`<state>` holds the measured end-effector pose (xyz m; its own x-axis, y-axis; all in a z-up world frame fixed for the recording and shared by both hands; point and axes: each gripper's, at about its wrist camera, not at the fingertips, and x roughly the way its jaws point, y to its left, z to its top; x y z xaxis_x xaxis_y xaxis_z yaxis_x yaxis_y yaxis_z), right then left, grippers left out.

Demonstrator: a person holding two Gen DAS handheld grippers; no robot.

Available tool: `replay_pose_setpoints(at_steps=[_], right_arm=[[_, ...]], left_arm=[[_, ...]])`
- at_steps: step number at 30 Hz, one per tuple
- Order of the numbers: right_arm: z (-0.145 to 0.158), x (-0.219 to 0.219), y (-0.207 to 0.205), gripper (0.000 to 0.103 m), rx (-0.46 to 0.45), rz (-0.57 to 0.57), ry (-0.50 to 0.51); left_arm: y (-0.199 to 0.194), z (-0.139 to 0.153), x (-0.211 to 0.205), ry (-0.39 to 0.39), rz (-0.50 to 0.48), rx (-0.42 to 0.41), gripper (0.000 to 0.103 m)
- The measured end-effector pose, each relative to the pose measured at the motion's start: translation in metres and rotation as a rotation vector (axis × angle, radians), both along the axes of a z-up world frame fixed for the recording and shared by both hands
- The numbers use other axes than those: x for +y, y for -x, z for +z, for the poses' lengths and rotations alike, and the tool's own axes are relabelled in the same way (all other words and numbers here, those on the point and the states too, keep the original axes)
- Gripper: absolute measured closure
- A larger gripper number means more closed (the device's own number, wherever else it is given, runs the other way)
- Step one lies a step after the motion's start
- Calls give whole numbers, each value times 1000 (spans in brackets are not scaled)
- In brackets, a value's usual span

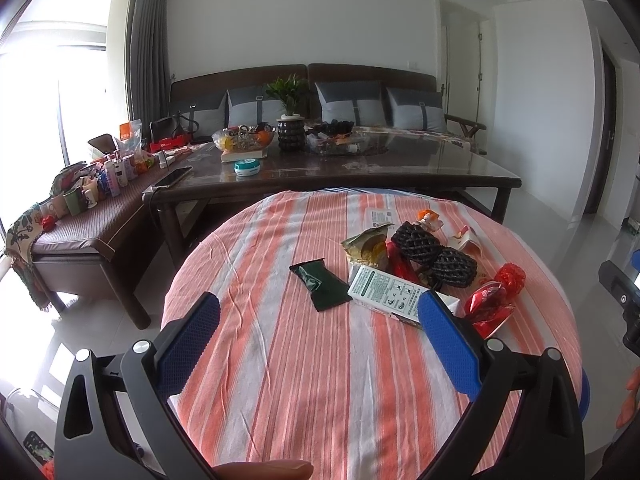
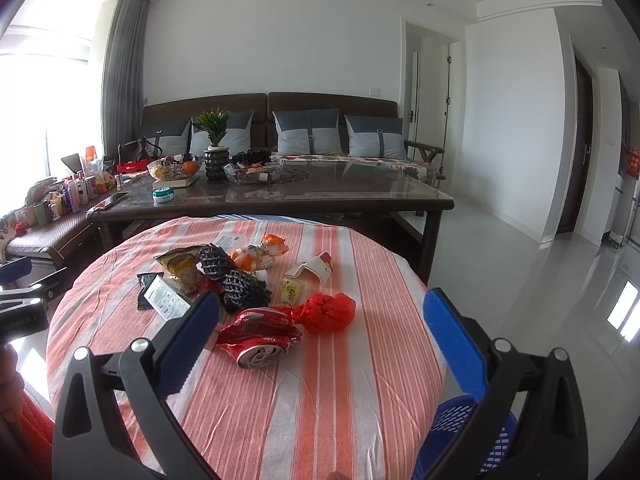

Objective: Collect trash
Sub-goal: 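Grasp the green-and-white milk carton with the left tool while the right tool grasps the crushed red can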

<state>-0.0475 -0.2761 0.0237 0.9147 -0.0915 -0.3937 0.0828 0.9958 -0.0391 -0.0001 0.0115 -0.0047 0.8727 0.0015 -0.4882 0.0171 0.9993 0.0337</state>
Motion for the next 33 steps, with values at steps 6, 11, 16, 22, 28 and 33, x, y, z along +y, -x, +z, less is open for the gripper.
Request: replay_pose_setpoints(at_steps=[6, 11, 16, 22, 28, 33], right_arm=[[2, -3, -4, 5, -2, 14, 32], [-8, -12, -10, 5, 7, 33, 99], [-31, -33, -14, 5, 49, 2, 18], [-31, -28, -9, 5, 53, 38, 10], [-29, -27, -4, 5, 54, 53, 17], [-24, -28, -1, 5, 43, 63, 23]], left_arm=[[8, -7, -2, -6, 6, 19, 5], [-4, -18, -7, 8, 1, 75, 5], [-27, -25, -35, 34, -9, 164, 5], [-90, -36, -88, 44, 25, 257, 5], [-96, -68, -98, 8, 83, 350, 5], [-61, -64, -48, 30, 99, 342, 4]])
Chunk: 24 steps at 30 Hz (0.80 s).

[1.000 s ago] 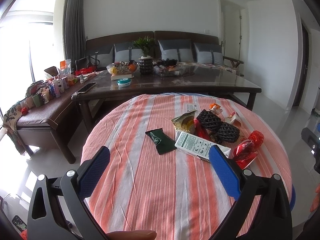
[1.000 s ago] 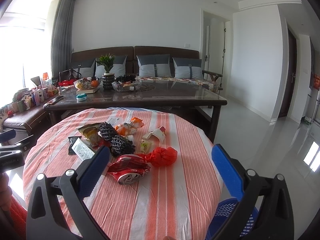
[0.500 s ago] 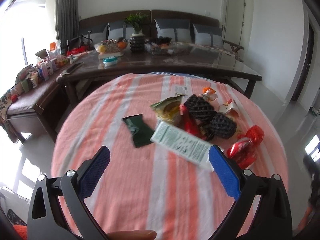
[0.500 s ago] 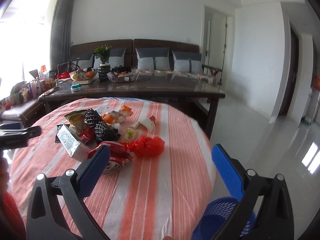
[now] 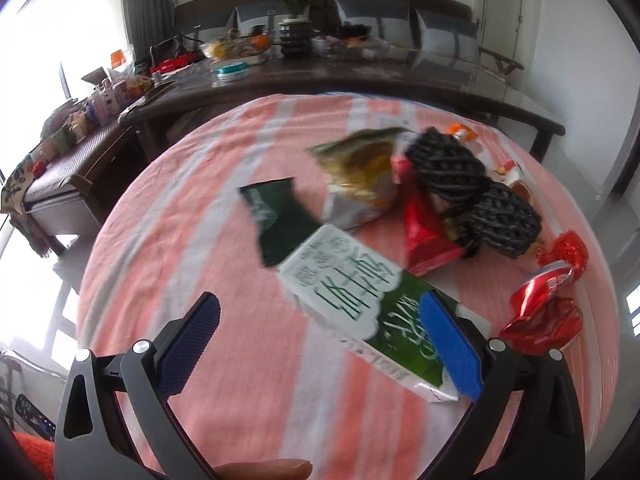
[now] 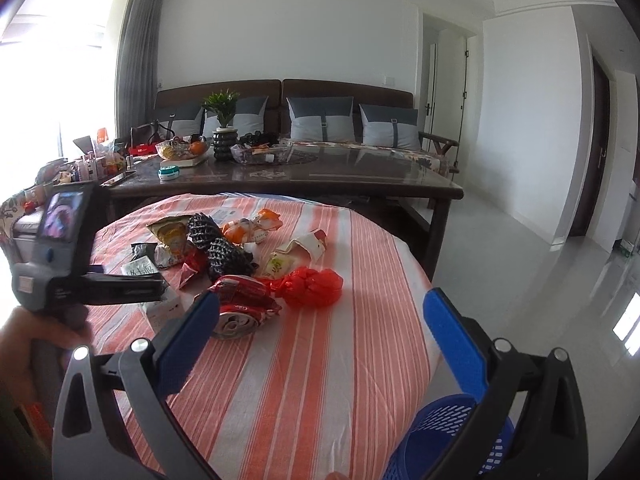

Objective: Collect trash
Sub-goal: 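Grasp the green-and-white milk carton with the left tool while the right tool grasps the crushed red can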

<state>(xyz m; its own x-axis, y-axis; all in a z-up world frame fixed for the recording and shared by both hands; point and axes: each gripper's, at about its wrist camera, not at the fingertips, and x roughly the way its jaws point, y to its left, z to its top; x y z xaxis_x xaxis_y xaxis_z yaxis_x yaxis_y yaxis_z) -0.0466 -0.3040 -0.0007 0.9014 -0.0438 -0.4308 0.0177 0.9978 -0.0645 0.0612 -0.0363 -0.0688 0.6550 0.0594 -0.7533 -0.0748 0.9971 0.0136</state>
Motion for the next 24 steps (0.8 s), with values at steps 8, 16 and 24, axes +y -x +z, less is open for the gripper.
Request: replay_pose_setpoints(at_steps=[8, 16, 24], right_arm=[[-1, 14, -2, 5, 1, 28, 3], [-7, 16, -2, 5, 9, 34, 14], [-18, -1, -9, 5, 66, -3, -12]], left_arm=[[-5, 34, -18, 75, -27, 6, 5], [-45, -4, -51, -115, 43, 139, 5], [-20, -9, 8, -82, -59, 167, 4]])
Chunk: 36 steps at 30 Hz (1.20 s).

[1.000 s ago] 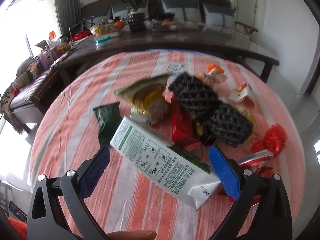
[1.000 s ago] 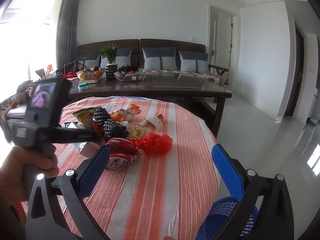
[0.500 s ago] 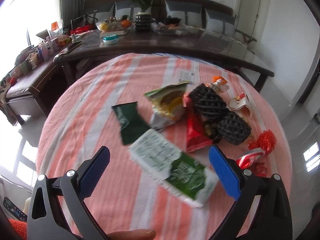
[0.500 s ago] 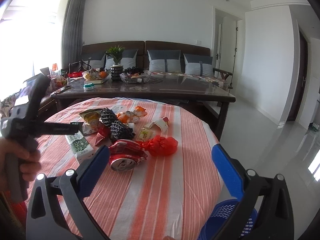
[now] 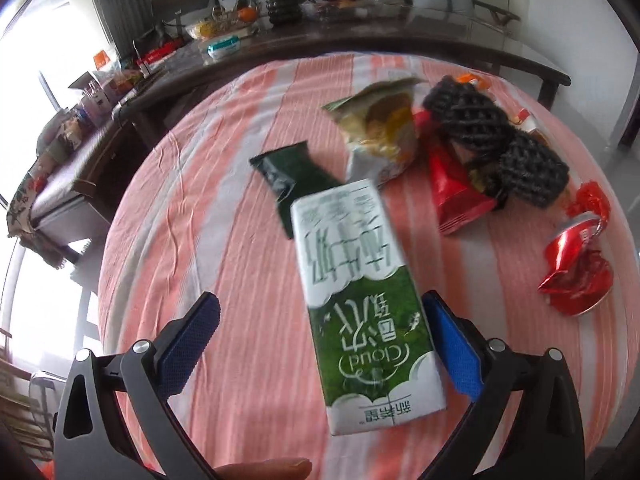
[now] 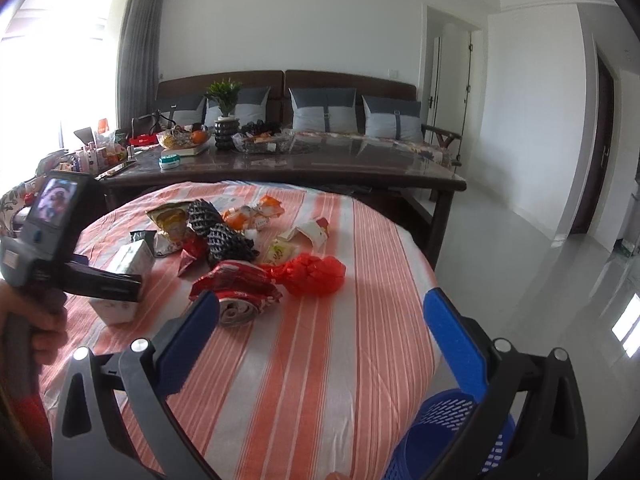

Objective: Collect trash
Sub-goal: 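Grasp the green-and-white milk carton with the left tool while the right tool grasps the crushed red can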

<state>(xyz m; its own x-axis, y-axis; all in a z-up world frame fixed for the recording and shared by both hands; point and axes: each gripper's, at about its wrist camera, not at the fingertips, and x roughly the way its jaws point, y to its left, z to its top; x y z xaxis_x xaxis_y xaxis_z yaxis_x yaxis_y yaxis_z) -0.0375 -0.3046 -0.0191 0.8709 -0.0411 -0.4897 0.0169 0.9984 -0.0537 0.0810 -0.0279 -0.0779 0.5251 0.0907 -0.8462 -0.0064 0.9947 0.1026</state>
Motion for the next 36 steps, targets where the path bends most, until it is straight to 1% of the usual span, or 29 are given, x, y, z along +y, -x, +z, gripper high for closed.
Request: replay_pose_setpoints(at_steps=[5, 6, 7, 8, 9, 11, 13, 15, 17, 18, 20, 24, 29, 30, 31, 33, 34, 35, 36], right_arm=[[-12, 12, -5, 5, 43, 22, 2], [-15, 14, -6, 5, 51, 25, -1], [-18, 16, -9, 5, 62, 25, -13], [-22, 18, -13, 5, 77, 19, -39], [-24, 21, -18, 5, 92, 14, -66], [-28, 29, -37, 5, 128, 21, -144], [-31, 44, -57, 5, 150, 33, -167], [-38, 65, -82, 5, 202, 56, -167], [-44, 78, -95, 5, 236, 67, -139], [-48, 82, -102, 5, 253, 63, -107], [-56, 80, -109, 5, 276, 52, -76], [-61, 47, -102, 5, 299, -5, -57], [-61, 8, -75, 5, 316, -102, 60], [-60, 4, -70, 5, 318, -100, 51], [-58, 2, -64, 5, 323, -86, 18], [-54, 2, -60, 5, 338, -54, -95], [-52, 3, -62, 5, 344, -41, -173], [-50, 6, -67, 5, 349, -33, -269], [-48, 9, -71, 5, 354, -38, -325]], left_arm=[[-8, -19, 22, 121, 17, 55, 4], [-8, -21, 23, 125, 10, 54, 4], [-6, -21, 22, 111, 2, 41, 4], [-6, -22, 21, 93, -4, 42, 4], [-5, -22, 21, 93, -12, 40, 4], [-5, -23, 21, 98, -19, 39, 4], [-5, -24, 20, 95, -23, 35, 4], [-5, -24, 20, 96, -28, 27, 4], [-1, -25, 20, 99, -41, 15, 4], [-1, -25, 20, 103, -54, 7, 4], [-1, -25, 19, 107, -84, -5, 4], [-2, -26, 20, 104, -139, 4, 4], [-4, -27, 21, 99, -192, 18, 4], [-5, -27, 21, 98, -198, 22, 4], [-5, -27, 22, 98, -205, 31, 4], [-8, -26, 23, 102, -208, 56, 4], [-11, -25, 24, 105, -201, 60, 4], [-13, -23, 27, 114, -191, 53, 4], [-13, -20, 29, 124, -186, 34, 4]])
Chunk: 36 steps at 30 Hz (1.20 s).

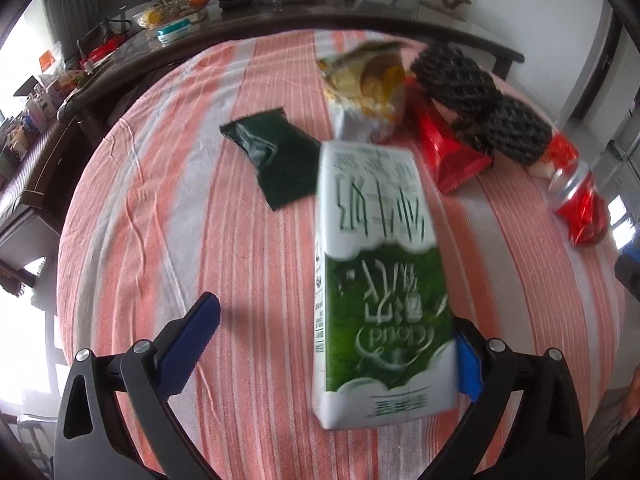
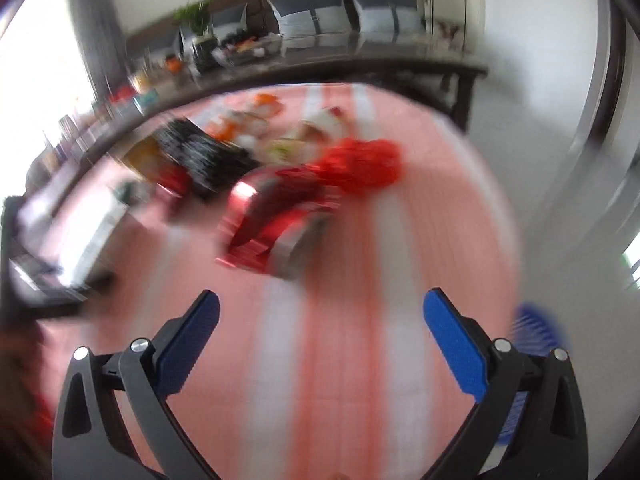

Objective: Collect trash
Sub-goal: 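Grasp the green-and-white milk carton with the left tool while the right tool grasps the crushed red can, then carry the milk carton and red can to the blue basket and release both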

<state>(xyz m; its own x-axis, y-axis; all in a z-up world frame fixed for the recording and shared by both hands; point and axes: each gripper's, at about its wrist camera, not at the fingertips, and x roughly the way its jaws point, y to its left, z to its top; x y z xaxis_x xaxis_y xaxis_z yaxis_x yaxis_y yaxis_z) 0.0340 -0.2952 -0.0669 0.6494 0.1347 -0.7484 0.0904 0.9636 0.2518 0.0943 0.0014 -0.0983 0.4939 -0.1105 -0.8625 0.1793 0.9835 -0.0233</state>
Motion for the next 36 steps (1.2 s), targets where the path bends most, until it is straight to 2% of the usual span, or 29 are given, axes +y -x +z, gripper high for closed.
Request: replay_pose_setpoints(at_steps=[1, 3, 5, 7, 8, 9, 10, 11, 15, 17, 18, 19, 24, 26, 27, 29, 30, 32, 36], right_arm=[[2, 4, -8, 5, 5, -29, -67], [2, 13, -26, 5, 7, -97, -137], [-5, 18, -47, 5, 40, -199, -177], [-14, 16, -57, 5, 87, -245, -185], [-16, 14, -58, 5, 104, -253, -173], [-17, 12, -57, 14, 114, -242, -148], [-16, 10, -52, 34, 115, -218, -116], [-14, 6, -45, 36, 111, -189, -84], [-10, -13, -25, 36, 112, -73, 10], [-8, -18, -21, 36, 121, -25, 41], [-6, -21, -19, 34, 128, -6, 56], [-5, -22, -19, 30, 128, -5, 68], [1, -12, -33, 22, 117, -9, 61], [0, -1, -42, 17, 127, 3, 89], [-2, 1, -46, 17, 139, 6, 108], [-3, 3, -49, 22, 155, -4, 125], [-3, 2, -49, 42, 159, -6, 135], [0, -2, -44, 46, 151, -5, 130], [14, -8, -25, 47, 114, 66, 30]], left_arm=[[1, 2, 2, 9, 4, -14, 5], [1, 5, 5, 25, 2, -29, 9], [2, 6, 1, 36, -23, -42, 14], [6, 5, -7, -7, -57, -54, 27], [9, 4, -11, -23, -71, -54, 30], [11, 3, -13, -30, -89, -48, 33], [13, 4, -14, -26, -99, -43, 34], [16, 5, -14, -20, -109, -39, 35], [21, 10, -13, 9, -138, -28, 34], [21, 12, -13, 27, -138, -25, 28], [20, 12, -14, 34, -137, -25, 22], [19, 12, -14, 39, -135, -28, 21], [12, 9, -20, 35, -122, -24, 21], [11, 8, -22, 33, -123, -22, 22], [12, 8, -24, 28, -128, -23, 25], [11, 7, -26, 6, -135, -27, 39], [11, 6, -26, -1, -136, -28, 52], [13, 7, -24, 8, -135, -36, 54], [28, 24, -20, 113, -165, -43, 55]])
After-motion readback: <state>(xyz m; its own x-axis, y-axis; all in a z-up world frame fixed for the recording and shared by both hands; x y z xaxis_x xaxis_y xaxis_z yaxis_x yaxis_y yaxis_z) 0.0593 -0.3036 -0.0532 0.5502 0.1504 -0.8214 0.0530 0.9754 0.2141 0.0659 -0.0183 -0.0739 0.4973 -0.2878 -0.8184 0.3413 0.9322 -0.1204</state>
